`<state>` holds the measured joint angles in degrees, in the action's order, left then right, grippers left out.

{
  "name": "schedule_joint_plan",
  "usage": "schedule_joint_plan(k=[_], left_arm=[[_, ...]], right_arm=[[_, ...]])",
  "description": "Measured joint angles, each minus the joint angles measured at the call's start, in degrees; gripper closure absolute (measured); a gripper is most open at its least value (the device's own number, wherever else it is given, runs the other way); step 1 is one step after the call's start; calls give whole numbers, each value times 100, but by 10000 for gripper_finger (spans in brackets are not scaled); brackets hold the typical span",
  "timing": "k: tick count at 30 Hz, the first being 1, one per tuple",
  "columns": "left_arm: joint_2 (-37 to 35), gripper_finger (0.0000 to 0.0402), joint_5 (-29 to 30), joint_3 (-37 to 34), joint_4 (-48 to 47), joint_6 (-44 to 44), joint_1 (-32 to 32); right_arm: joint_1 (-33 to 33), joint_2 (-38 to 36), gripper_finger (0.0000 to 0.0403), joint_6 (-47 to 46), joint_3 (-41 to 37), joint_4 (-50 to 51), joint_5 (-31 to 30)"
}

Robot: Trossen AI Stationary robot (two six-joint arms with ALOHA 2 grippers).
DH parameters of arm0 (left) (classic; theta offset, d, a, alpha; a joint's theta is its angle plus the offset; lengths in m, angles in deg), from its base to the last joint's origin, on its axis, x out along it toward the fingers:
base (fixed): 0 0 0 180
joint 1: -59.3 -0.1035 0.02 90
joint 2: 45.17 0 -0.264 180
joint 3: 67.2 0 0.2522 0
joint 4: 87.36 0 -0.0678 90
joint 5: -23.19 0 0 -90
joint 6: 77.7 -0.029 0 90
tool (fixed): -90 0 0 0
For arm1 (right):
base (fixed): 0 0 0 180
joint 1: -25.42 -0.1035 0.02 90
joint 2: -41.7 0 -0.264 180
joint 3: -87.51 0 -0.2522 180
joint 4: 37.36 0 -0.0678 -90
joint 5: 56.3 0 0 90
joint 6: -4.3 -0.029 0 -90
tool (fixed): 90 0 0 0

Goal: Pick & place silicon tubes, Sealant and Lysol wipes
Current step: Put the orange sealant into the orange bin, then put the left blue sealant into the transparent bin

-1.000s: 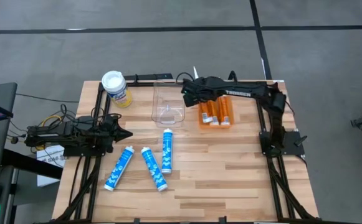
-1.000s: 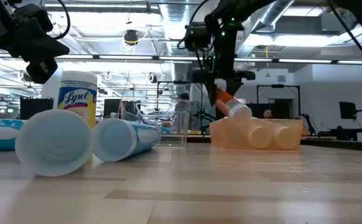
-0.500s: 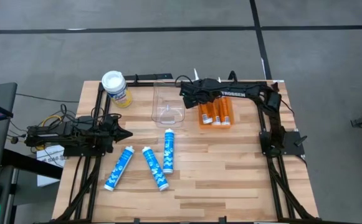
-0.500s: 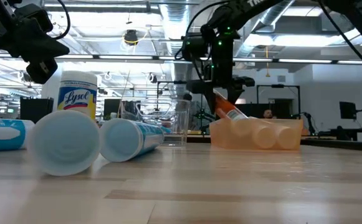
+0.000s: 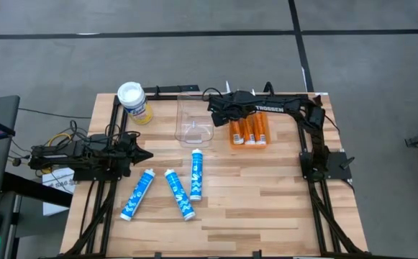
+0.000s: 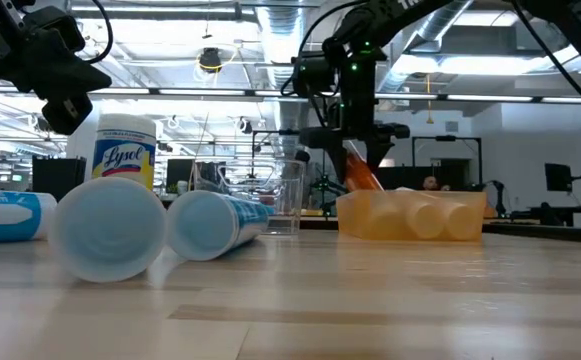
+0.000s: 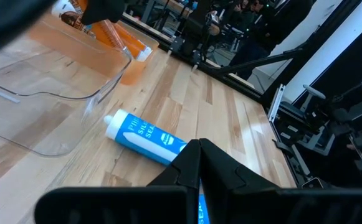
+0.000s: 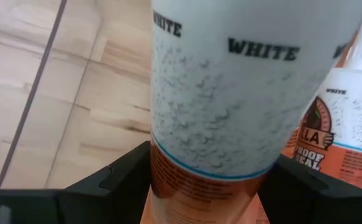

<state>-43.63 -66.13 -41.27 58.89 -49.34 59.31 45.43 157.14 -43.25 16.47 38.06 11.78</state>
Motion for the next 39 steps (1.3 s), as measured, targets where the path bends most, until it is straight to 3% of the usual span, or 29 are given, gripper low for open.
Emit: schedule_joint_plan(k=[14,28,39], left_arm=[[1,402,-1,0,0,4,1],[0,402,-3,0,-2,584,2],[0,402,-3,0,-2,584,2]], right_arm=[[0,-2,157,-2,0,138,257],[0,-4,156,-42,0,171,252],[0,-17,90,2,9,182,215]])
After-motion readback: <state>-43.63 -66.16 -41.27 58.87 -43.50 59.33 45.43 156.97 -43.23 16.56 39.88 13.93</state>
